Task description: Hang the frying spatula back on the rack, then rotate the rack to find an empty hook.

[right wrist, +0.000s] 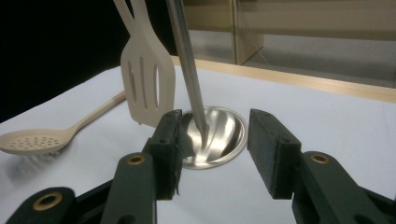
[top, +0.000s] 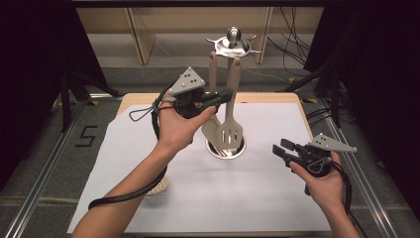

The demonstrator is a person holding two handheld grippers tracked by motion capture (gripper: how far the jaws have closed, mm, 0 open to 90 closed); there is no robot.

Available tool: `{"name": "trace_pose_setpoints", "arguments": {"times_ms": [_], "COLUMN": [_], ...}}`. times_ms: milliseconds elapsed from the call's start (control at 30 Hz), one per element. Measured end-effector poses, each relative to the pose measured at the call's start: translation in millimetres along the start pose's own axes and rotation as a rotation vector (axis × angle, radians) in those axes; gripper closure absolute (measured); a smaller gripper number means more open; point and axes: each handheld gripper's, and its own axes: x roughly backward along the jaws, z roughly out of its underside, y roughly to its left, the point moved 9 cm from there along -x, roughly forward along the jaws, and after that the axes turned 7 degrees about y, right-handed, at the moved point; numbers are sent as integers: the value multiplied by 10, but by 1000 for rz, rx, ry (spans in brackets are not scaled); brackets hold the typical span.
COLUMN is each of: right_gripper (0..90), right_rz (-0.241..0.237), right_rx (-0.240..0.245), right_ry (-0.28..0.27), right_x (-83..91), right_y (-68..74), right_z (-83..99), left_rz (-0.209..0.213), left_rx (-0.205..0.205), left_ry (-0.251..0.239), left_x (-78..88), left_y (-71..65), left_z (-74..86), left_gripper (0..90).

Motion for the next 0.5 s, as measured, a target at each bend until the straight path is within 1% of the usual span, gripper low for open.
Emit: {"name": "trace_pose_setpoints", "arguments": {"times_ms": [33, 67, 100, 133, 200, 233, 267, 300, 333, 367, 400, 433, 467, 500], "right_gripper": [565, 564, 565, 565, 564, 565, 565, 565, 564, 565, 565, 565, 565, 565], "right_rz": [-3, -6, 0, -7, 5, 5, 5, 7, 1, -2, -8, -5, -4, -9], "right_rx": [0, 9, 1, -22, 9, 14, 3, 4, -3, 3, -7, 13, 2, 2], "right_ry": [-9, -13, -5, 0, -13, -13, -12, -12, -16, -10, -13, -16, -13, -14], "right_x": [-2, -2, 12, 19, 18, 17, 18, 16, 11, 10, 4, -4, -2, -4], "right_y": [6, -1, 7, 23, -15, -22, -17, -25, -16, -22, -8, -22, -2, 9], "right_z": [-2, -6, 3, 3, -9, -9, -7, -9, -13, -18, -29, -33, -36, -43], "left_rz": [1, 3, 3, 2, 6, 9, 10, 10, 11, 11, 10, 11, 11, 8], "left_rx": [-1, 0, -2, -4, -10, -9, -9, -10, -9, -4, -4, -5, -7, -5], "left_ry": [-4, -13, -17, -23, -30, -34, -33, -33, -33, -36, -34, -38, -38, -44], "left_x": [2, 1, 1, -1, -10, -18, -25, -35, -45, -61, -68, -81, -85, -93], "left_y": [-10, -27, -34, -47, -64, -72, -75, -76, -77, -80, -82, -88, -92, -95], "left_z": [-23, -63, -84, -116, -159, -176, -186, -195, -202, -211, -213, -226, -234, -257], "left_gripper": [896, 895, 896, 895, 895, 895, 896, 896, 895, 895, 895, 895, 896, 896]}}
